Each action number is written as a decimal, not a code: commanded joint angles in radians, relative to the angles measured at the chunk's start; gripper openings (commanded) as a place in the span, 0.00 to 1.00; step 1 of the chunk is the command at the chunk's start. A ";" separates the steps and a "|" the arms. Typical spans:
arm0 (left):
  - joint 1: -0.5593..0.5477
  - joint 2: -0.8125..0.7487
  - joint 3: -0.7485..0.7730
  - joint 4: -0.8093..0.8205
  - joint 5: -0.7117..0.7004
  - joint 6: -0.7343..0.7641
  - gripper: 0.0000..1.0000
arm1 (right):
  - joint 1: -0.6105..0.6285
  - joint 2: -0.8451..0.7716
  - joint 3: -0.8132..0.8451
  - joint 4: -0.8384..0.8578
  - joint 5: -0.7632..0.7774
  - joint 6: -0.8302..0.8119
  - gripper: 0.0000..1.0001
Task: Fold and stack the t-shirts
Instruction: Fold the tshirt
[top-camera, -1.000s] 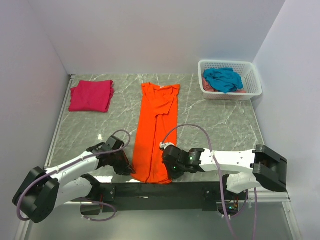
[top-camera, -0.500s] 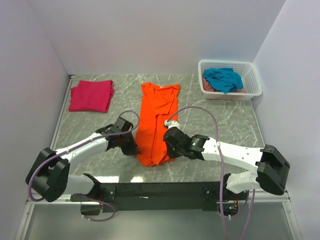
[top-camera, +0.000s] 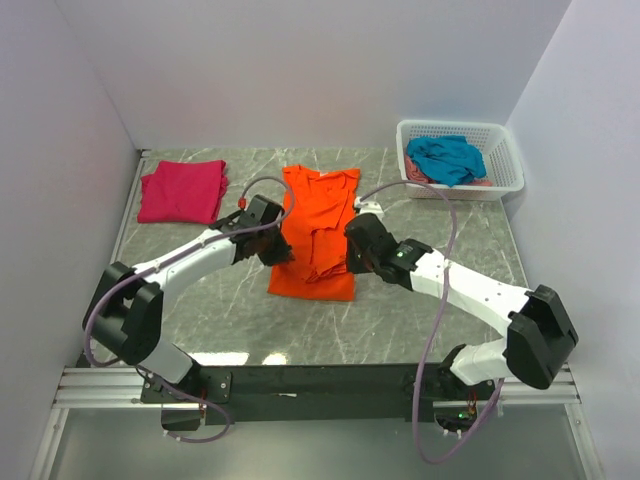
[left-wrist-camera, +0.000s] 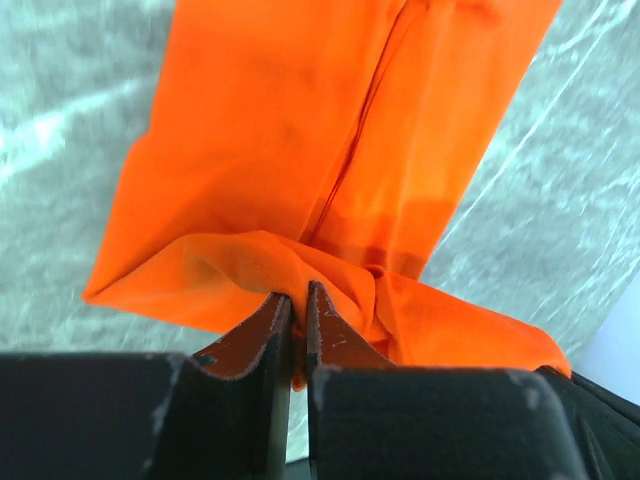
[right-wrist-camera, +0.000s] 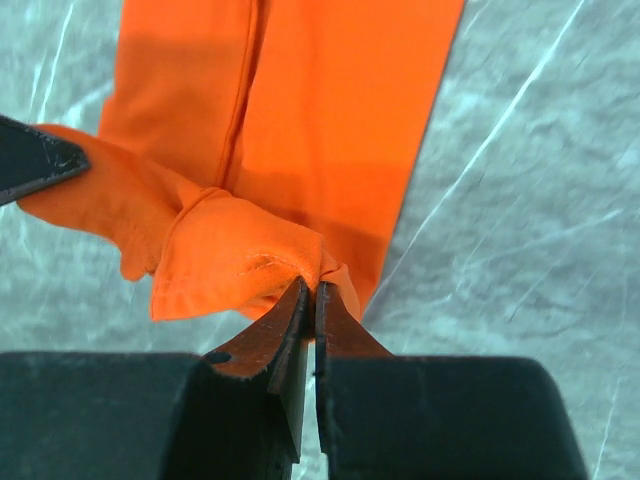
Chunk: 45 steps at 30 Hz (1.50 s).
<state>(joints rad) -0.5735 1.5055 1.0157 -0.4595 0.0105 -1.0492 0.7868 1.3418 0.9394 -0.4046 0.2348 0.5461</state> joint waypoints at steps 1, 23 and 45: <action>0.018 0.031 0.075 0.021 -0.050 0.029 0.01 | -0.040 0.036 0.071 0.047 0.023 -0.040 0.01; 0.107 0.308 0.339 0.007 -0.112 0.054 0.01 | -0.227 0.358 0.298 0.095 -0.061 -0.095 0.01; 0.175 0.455 0.566 0.005 -0.055 0.034 0.83 | -0.356 0.600 0.615 0.030 -0.152 -0.103 0.62</action>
<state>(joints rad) -0.4065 1.9812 1.5234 -0.4606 -0.0486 -1.0134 0.4446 1.9926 1.5120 -0.3801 0.1177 0.4572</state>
